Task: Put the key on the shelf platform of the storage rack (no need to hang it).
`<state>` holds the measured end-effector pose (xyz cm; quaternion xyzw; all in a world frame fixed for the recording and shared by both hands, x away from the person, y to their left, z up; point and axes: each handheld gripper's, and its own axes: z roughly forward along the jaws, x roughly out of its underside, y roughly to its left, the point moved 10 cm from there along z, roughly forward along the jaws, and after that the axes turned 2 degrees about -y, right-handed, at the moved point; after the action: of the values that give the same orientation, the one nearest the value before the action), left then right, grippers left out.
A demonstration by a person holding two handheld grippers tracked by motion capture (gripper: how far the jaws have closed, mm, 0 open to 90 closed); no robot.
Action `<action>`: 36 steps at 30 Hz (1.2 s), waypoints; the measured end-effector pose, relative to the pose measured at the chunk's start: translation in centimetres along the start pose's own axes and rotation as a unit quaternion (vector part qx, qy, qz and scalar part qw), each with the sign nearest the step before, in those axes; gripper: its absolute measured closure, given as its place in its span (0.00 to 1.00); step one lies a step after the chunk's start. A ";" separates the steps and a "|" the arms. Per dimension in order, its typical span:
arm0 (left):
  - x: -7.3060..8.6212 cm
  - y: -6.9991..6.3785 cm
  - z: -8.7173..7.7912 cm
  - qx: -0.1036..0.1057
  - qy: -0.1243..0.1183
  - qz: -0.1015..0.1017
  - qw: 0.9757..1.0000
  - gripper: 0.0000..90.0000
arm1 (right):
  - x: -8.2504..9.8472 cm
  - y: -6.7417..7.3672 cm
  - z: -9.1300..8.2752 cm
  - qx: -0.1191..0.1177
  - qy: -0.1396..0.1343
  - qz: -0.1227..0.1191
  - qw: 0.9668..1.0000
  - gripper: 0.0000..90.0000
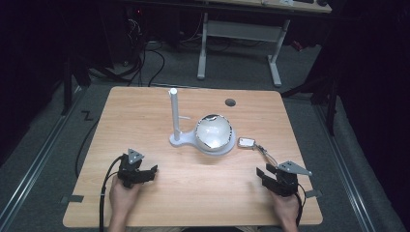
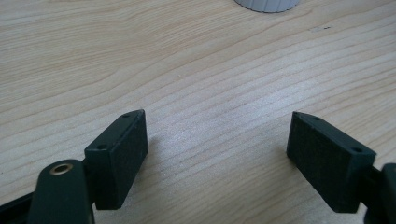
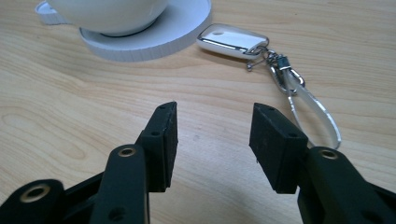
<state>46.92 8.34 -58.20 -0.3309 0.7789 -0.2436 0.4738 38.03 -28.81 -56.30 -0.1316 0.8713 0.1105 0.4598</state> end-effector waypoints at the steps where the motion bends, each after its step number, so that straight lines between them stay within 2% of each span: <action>1: 0.0 0.0 0.0 0.000 0.000 0.000 1.000 0.23 | -0.1 -0.2 -0.1 0.002 -0.001 0.001 1.000 0.58; 5: 0.0 0.0 0.0 0.000 0.000 -0.001 1.000 0.23 | 0.0 -1.2 -0.1 0.010 0.005 0.013 1.000 0.58; 10: 0.0 0.0 0.0 0.000 0.000 0.000 1.000 0.23 | -0.2 -2.3 -0.1 0.020 0.007 0.013 1.000 0.58; 11: 0.0 0.0 0.0 0.000 0.000 0.000 1.000 0.23 | -0.3 -2.7 0.0 0.023 0.009 0.019 1.000 0.58; 17: 0.0 0.0 0.0 0.000 -0.001 0.001 1.000 0.23 | -1.0 -4.0 0.6 0.027 0.008 0.027 0.999 0.58; 20: 0.0 0.0 0.0 0.001 -0.001 0.002 1.000 0.23 | -1.1 -4.2 0.8 0.027 0.006 0.034 0.999 0.59; 29: 0.0 0.0 0.0 0.002 -0.001 0.004 1.000 0.23 | -1.8 -5.4 2.2 0.039 0.026 0.026 0.999 0.60; 36: 0.0 0.0 0.0 0.002 -0.001 0.004 1.000 0.23 | -2.5 -5.5 3.2 0.038 0.035 0.017 0.999 0.63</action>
<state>46.92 8.37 -58.21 -0.3270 0.7792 -0.2426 0.4764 43.61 -32.66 -56.39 -0.1027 0.8924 0.0808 0.4319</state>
